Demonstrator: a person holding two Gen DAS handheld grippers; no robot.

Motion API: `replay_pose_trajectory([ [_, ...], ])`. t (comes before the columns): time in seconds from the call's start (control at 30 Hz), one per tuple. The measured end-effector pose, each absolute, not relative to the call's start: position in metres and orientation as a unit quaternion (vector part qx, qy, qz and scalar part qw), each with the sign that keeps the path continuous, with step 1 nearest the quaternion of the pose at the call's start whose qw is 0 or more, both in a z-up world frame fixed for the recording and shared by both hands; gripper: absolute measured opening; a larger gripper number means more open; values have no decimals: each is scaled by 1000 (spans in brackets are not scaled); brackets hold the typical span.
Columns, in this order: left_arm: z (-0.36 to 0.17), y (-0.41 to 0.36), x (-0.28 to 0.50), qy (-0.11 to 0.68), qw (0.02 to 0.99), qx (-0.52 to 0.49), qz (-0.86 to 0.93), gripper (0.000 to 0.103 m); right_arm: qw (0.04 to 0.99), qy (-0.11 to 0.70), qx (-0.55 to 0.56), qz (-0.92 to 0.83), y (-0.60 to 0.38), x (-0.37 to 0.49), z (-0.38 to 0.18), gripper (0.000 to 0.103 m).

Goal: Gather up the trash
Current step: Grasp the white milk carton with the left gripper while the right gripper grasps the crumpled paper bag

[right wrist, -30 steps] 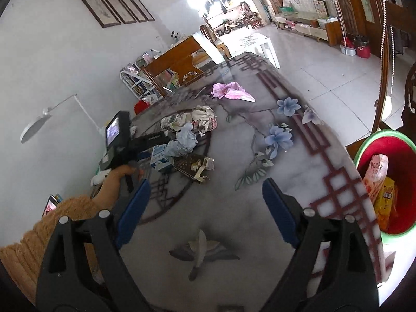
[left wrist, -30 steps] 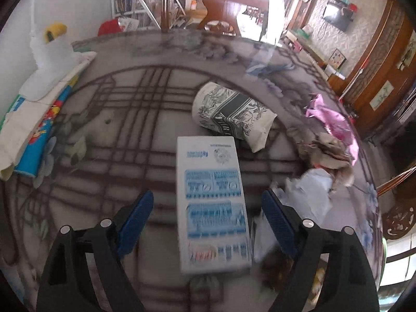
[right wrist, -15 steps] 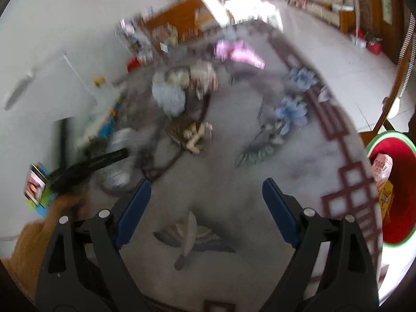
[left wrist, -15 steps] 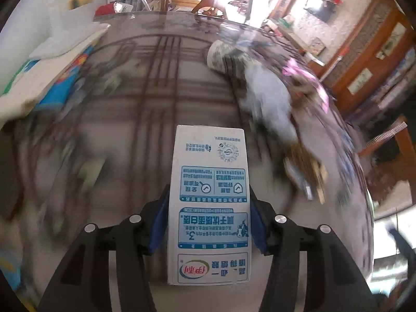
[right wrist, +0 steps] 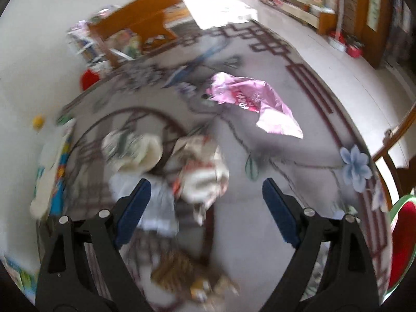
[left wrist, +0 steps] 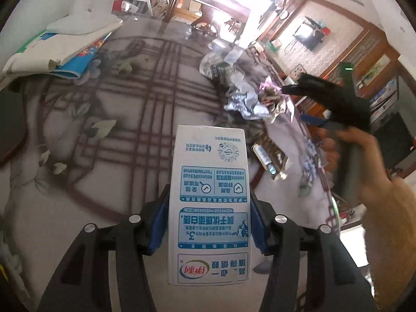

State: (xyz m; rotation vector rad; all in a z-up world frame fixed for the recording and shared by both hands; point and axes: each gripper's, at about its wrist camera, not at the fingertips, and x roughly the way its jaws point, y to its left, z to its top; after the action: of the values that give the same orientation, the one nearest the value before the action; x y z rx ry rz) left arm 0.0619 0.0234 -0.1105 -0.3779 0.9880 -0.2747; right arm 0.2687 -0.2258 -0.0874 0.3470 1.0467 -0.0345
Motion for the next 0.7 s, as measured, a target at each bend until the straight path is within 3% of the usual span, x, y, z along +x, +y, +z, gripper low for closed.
replay_pose_trajectory([
  [0.13, -107, 26, 65, 464, 858, -178, -128, 51, 834, 520, 178, -41, -222, 294, -105, 86],
  [0.2, -107, 28, 65, 465, 855, -185, -133, 51, 827, 535, 169, -41, -216, 297, -115, 72],
  [0.23, -106, 28, 64, 466, 854, -186, -134, 51, 823, 542, 166, -34, -213, 297, -119, 50],
  [0.27, -107, 28, 64, 467, 853, -188, -134, 51, 817, 551, 166, -24, -210, 293, -125, 41],
  [0.37, -108, 30, 65, 467, 852, -195, -135, 51, 822, 550, 146, 8, -202, 275, -125, 35],
  [0.7, -108, 29, 64, 469, 851, -193, -136, 51, 780, 595, 143, 130, -191, 179, -122, 34],
])
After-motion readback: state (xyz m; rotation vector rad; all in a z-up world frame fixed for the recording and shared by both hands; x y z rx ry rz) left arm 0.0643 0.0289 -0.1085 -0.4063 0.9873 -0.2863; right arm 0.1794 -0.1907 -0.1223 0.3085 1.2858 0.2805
